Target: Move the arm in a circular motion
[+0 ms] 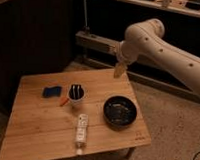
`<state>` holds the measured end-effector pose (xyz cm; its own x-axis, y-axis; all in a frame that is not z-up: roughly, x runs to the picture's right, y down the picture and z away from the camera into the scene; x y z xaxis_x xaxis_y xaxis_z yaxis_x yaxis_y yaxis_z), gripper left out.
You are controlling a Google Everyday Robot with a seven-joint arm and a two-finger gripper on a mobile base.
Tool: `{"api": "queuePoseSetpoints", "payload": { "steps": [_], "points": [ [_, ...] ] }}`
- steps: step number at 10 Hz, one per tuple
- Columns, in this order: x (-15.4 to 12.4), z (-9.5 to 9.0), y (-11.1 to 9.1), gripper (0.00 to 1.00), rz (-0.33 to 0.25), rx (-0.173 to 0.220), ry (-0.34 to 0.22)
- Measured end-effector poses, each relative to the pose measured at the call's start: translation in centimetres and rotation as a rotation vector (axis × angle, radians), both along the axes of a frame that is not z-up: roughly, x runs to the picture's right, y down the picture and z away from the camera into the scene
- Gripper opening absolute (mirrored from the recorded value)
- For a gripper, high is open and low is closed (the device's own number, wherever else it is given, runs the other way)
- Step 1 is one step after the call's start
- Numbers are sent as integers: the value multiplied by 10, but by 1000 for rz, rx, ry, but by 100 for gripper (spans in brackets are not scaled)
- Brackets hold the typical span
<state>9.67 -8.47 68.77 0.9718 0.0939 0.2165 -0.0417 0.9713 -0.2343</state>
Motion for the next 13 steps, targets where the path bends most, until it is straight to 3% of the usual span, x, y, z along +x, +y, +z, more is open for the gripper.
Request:
{"api": "queuePoseSetpoints", "payload": {
  "steps": [3,7,9,13],
  "points": [
    [-20,-34,66,80,-12,-21,-18],
    [-94,-69,128,80,-98,-81,-143],
    [-155,-65,141,80,-190,-122,-245],
    [-250,-47,132,80,-377,-138,-383]
  ]
}}
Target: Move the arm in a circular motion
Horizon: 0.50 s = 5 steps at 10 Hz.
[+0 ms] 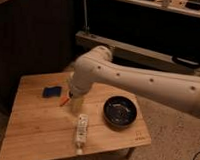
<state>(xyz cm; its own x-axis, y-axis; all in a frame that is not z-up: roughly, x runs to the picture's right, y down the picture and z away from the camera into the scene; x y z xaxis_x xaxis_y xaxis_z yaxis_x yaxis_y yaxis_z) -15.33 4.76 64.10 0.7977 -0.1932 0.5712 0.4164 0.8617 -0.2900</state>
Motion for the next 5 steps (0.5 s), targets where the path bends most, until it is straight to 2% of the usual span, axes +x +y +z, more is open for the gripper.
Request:
{"api": "queuePoseSetpoints", "payload": {
  "steps": [3,5],
  "points": [
    [-77,10,-12,80,-159,14,-109],
    [-119,18,-29,80,-239,39,-155]
  ]
}}
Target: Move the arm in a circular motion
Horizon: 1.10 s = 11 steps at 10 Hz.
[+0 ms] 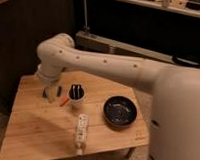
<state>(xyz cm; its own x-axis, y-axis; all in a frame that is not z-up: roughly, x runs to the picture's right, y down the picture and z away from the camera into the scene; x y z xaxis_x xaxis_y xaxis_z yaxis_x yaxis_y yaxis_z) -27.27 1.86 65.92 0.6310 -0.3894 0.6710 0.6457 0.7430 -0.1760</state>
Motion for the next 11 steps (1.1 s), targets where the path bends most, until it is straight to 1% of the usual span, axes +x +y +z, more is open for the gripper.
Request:
{"api": "queuePoseSetpoints", "payload": {
  "steps": [1,2,3,4,5,6,7,8,10,11],
  "points": [
    [-22,4,-15,80,-32,20,-17],
    [-38,10,-34,80,-46,48,-21],
    [-48,13,-51,80,-45,66,-17],
    [-52,21,-76,80,-36,91,-4],
    [-50,29,-100,80,-21,114,12],
    [-42,39,-126,80,-2,140,35],
    [-28,47,-152,80,29,157,65],
    [-14,53,-168,80,54,171,90],
    [29,66,-200,80,121,188,151],
    [64,74,-216,80,175,193,199]
  ]
}}
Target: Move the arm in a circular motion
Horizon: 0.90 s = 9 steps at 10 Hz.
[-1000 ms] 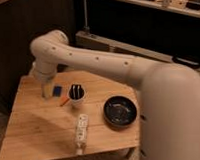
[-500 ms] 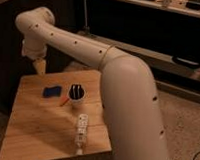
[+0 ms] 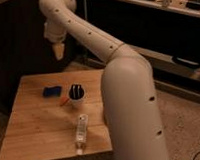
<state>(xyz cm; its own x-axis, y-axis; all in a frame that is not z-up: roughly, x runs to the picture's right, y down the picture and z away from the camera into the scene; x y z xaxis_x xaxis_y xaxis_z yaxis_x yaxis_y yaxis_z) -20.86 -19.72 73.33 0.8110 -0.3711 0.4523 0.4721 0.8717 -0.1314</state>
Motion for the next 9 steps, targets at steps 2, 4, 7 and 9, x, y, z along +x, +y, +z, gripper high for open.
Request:
{"api": "queuePoseSetpoints", "payload": {
  "steps": [2,4,7,9],
  "points": [
    [56,7,-12,80,82,3,59],
    [118,8,-9,80,177,-5,123],
    [193,3,11,80,296,-19,198],
    [235,-4,29,80,363,-26,237]
  ]
}}
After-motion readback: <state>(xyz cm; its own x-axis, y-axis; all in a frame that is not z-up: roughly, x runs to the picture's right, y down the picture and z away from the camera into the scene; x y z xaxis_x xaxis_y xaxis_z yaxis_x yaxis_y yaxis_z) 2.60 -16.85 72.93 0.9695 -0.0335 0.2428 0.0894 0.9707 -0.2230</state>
